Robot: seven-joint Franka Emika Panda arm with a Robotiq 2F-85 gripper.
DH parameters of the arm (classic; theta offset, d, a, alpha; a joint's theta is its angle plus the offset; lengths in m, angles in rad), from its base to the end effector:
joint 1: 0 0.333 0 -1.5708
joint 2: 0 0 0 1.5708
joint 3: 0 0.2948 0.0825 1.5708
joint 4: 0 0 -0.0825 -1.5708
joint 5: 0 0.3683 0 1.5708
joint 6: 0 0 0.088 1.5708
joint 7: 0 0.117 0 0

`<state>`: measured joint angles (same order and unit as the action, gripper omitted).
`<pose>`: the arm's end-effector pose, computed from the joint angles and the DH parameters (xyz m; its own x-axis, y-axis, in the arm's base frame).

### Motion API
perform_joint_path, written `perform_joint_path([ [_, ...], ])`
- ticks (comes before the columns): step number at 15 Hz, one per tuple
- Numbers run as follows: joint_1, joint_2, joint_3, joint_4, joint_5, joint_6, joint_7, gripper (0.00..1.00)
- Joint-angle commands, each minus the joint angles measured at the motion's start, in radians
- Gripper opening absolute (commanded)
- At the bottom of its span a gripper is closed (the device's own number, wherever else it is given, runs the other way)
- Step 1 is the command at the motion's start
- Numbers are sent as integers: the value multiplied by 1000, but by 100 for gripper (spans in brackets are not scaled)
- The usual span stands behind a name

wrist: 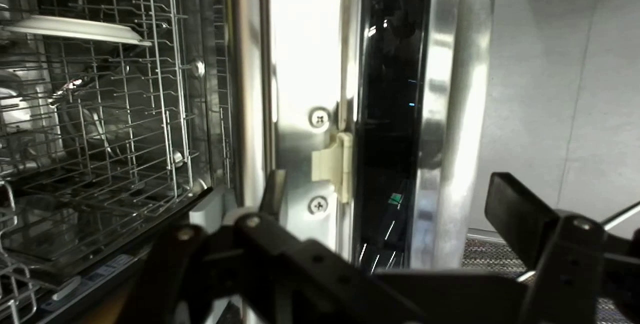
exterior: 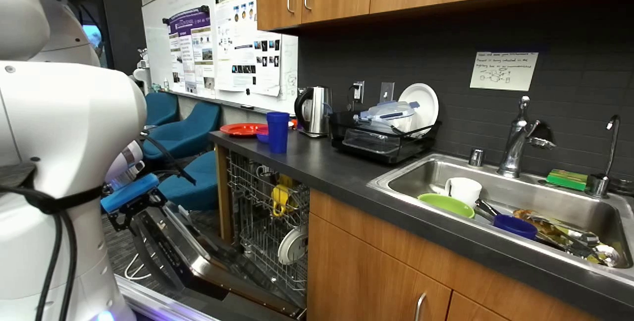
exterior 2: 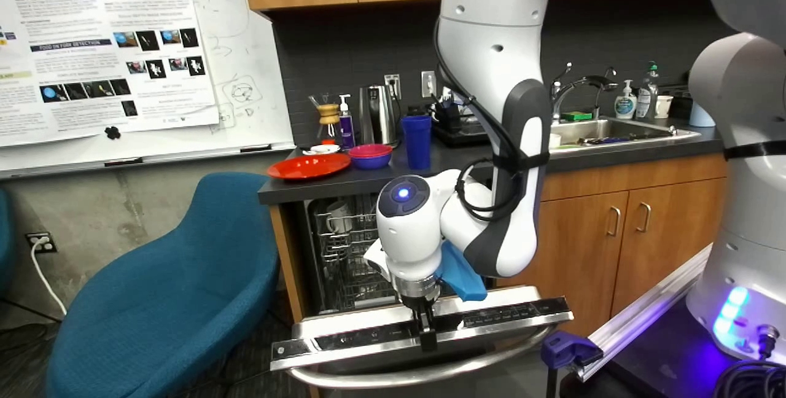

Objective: Push the dishwasher rack inside and close the dishwasher door

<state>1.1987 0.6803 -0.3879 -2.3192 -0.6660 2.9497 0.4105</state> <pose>0.3131 0.3420 0.0500 0.4270 0.9023 -0.0593 0.8564 -0.3826 0.3467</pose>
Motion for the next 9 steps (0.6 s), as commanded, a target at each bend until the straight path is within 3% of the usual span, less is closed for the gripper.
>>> perform_joint_path([
  [1, 32, 36, -34, 13, 18, 24, 9, 100],
  [9, 41, 81, -42, 43, 91, 23, -12, 100],
])
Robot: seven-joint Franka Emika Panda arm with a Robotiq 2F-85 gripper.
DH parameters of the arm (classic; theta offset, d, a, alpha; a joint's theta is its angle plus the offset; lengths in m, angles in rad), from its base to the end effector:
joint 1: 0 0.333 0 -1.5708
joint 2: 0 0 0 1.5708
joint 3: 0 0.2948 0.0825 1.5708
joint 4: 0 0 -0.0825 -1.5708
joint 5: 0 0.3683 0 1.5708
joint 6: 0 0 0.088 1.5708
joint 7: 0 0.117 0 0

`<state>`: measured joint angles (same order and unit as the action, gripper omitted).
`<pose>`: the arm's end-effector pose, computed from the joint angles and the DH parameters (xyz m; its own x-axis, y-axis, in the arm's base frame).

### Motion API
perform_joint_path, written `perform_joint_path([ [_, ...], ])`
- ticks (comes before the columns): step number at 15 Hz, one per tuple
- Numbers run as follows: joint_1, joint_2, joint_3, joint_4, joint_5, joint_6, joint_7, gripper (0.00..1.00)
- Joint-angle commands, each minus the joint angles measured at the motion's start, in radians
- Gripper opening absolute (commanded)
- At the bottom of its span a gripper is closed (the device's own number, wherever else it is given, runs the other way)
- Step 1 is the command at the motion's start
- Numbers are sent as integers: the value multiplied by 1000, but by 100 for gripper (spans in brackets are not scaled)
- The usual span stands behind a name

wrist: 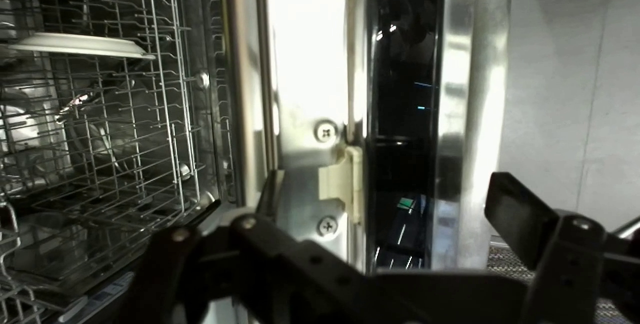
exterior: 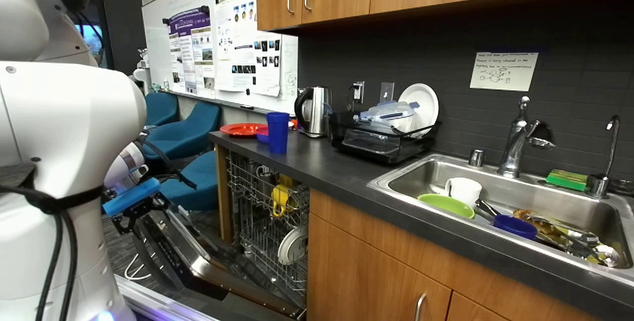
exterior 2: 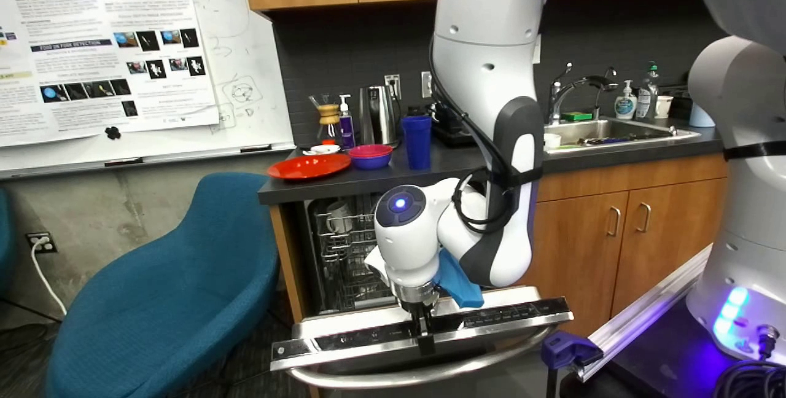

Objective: Push the dishwasher rack inside and close the dishwasher door

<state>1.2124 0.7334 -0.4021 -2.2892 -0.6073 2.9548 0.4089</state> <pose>0.3201 0.3402 0.0364 0.4656 0.8828 -0.0628 0.8364 -0.4157 0.3573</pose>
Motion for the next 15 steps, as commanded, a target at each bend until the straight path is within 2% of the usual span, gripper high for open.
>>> perform_joint_path([
  [1, 29, 30, -28, 16, 43, 16, -14, 100],
  [8, 63, 50, -55, 23, 117, 16, -41, 100],
  [12, 113, 77, -127, 37, 127, 57, -25, 100],
  [15, 188, 97, -204, 22, 134, 117, -22, 100],
])
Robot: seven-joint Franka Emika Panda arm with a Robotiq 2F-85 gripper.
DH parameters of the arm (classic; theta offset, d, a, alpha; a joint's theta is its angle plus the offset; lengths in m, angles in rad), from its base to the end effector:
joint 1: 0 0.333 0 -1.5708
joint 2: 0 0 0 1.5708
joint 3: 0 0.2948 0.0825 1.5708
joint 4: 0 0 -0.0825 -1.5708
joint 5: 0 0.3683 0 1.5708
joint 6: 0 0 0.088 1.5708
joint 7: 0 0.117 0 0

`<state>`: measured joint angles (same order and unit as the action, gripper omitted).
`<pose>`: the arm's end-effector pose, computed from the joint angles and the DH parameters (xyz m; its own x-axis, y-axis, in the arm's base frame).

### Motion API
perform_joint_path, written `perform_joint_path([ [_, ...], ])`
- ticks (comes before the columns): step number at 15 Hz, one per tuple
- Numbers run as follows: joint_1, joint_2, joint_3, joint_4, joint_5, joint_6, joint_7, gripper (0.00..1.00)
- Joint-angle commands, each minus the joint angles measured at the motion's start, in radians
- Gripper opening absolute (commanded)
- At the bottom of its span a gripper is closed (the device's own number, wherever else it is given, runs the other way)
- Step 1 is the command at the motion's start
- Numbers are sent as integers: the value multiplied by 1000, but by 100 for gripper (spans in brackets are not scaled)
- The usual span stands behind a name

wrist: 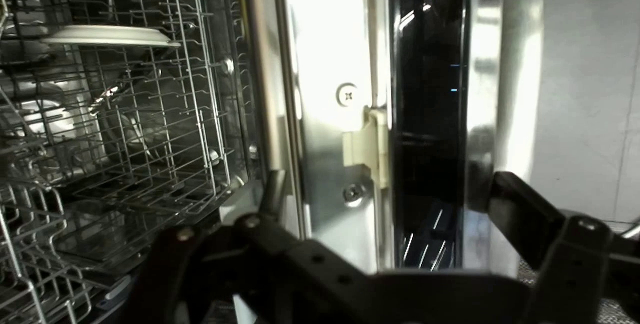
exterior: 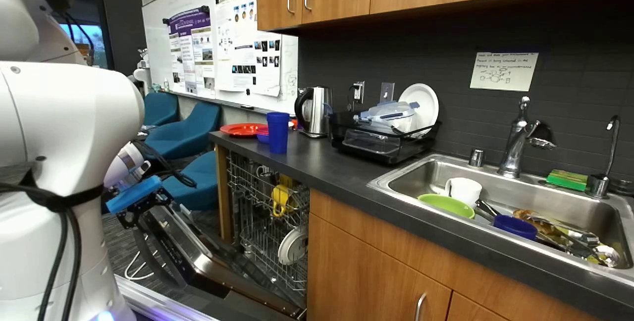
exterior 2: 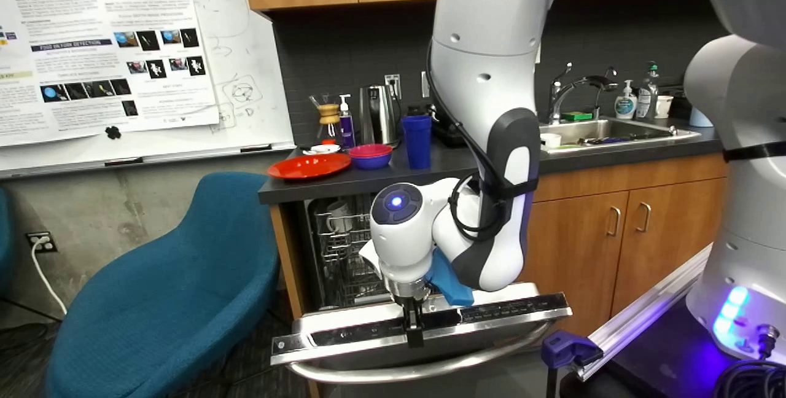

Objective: Push the dishwasher rack inside and close the dishwasher door

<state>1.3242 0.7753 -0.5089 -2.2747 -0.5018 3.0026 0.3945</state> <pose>0.3348 0.3452 0.0423 0.4958 0.8684 -0.0069 0.7957 -0.4510 0.4043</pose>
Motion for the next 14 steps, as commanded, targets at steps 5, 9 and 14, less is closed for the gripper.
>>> perform_joint_path([
  [5, 163, 82, -177, -33, 138, 146, -64, 100],
  [9, 198, 102, -202, -61, 254, 203, -145, 100],
  [14, 209, 110, -200, -82, 371, 245, -235, 100],
])
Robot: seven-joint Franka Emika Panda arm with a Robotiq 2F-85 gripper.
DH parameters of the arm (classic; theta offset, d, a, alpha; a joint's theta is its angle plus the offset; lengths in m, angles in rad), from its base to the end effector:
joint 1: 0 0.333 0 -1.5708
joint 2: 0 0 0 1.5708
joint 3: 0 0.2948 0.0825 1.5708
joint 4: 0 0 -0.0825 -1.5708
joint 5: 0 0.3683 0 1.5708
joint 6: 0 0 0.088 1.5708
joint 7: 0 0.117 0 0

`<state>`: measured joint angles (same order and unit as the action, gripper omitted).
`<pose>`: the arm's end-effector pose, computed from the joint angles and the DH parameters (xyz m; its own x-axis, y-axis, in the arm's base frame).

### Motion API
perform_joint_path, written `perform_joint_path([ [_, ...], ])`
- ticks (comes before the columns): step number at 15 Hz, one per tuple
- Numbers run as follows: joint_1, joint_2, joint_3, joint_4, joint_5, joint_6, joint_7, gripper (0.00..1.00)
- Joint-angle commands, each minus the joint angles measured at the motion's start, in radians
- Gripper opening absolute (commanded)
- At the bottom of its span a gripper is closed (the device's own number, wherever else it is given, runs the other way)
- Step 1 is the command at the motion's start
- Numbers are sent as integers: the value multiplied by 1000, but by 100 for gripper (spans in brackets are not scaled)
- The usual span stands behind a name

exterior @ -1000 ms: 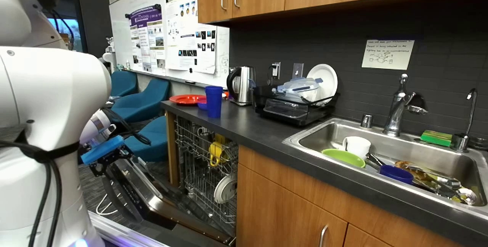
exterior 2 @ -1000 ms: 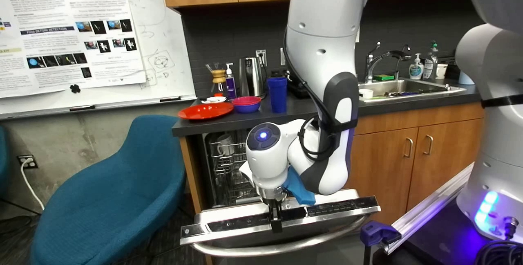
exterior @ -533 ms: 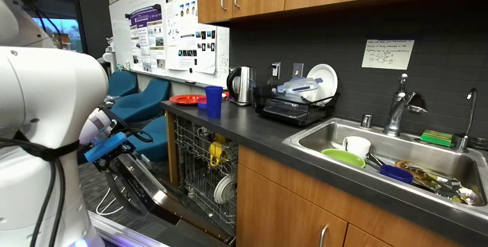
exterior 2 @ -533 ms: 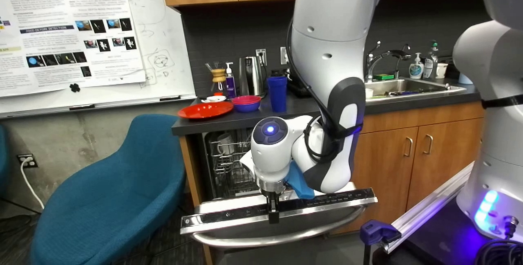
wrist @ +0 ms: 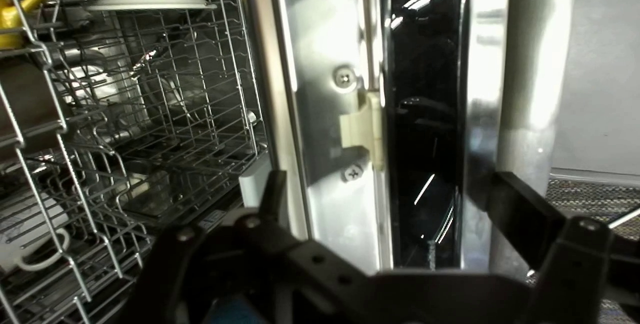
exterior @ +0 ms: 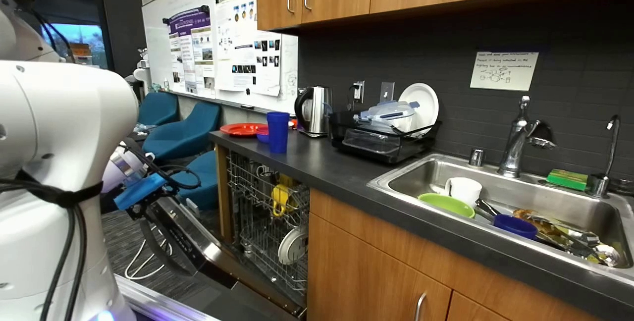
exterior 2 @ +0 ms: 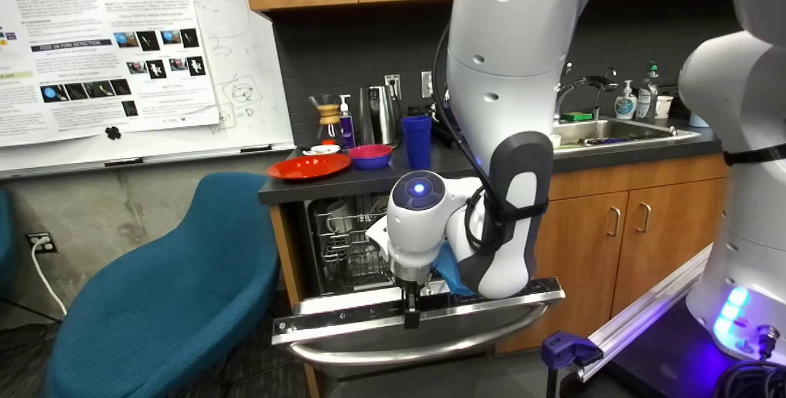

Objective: Push the dishwasher rack inside and close the dishwasher door

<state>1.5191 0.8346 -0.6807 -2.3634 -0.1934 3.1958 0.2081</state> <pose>0.3460 0.3302 0.0618 0.4813 0.8690 0.1149 0.7519 -0.4767 0.4555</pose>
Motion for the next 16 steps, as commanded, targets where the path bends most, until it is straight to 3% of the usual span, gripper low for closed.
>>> perform_joint_path([
  [1, 19, 53, -30, 4, 83, 58, -60, 100],
  [16, -20, 60, -67, -27, 319, 196, -193, 100],
])
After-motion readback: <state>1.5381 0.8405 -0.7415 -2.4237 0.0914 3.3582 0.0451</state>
